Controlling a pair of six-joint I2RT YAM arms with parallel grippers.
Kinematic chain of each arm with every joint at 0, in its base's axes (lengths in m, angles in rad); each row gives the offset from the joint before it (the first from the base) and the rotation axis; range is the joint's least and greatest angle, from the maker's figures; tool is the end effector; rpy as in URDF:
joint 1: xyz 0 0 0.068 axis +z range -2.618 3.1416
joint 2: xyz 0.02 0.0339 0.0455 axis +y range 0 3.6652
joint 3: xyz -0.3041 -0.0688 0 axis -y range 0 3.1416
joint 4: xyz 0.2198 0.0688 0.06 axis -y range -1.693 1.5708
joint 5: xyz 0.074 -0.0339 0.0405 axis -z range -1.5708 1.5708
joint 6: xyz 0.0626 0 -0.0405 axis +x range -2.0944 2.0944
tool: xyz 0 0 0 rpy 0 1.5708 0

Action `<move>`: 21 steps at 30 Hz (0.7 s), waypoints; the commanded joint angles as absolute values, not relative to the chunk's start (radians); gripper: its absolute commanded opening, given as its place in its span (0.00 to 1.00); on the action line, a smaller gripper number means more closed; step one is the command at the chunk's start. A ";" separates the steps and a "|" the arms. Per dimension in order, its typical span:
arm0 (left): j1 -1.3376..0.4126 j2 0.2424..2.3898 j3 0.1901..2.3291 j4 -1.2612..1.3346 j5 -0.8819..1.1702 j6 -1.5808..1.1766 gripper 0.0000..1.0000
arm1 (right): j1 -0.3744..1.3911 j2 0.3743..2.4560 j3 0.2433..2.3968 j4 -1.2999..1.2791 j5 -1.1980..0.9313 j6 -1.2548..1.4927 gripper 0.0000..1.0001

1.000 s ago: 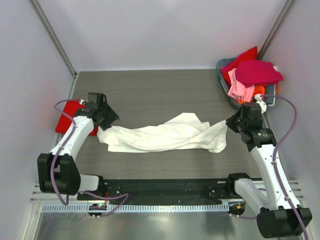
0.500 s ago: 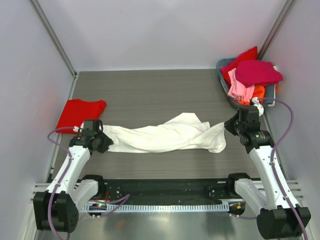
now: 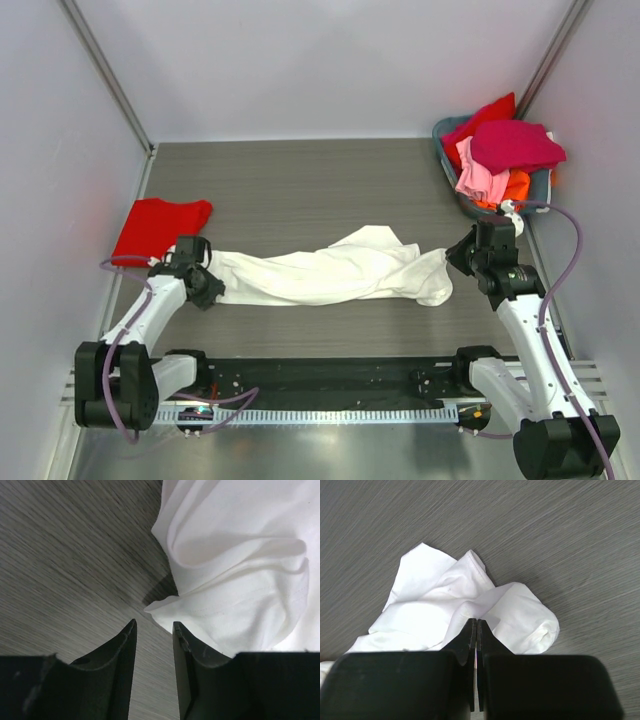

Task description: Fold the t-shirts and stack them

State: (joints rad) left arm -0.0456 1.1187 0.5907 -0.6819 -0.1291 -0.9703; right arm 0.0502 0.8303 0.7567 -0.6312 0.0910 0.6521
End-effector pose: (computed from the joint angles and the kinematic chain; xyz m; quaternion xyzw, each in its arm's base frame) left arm 0.1555 0.0010 0.2008 -0.4483 0.8735 -0.0317 0.1873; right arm 0.1424 0.0015 0.2933 0.2870 0.8604 0.1054 0.4078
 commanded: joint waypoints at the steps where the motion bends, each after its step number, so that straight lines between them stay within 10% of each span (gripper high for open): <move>1: -0.041 1.137 0.571 -0.606 -0.140 -0.986 0.36 | 0.046 0.813 0.755 -0.594 0.086 0.658 0.01; 11: -0.041 1.276 0.545 -0.514 -0.144 -0.986 0.34 | 0.048 0.807 0.747 -0.591 0.064 0.661 0.01; 21: -0.041 1.295 0.523 -0.442 -0.097 -0.953 0.00 | 0.046 0.776 0.727 -0.592 0.040 0.670 0.01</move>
State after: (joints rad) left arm -0.0448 1.2686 0.5777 -0.4671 -0.1123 -0.9787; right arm 0.0502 0.7952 0.7395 -0.6220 0.0570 0.6579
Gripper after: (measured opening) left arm 0.009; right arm 0.023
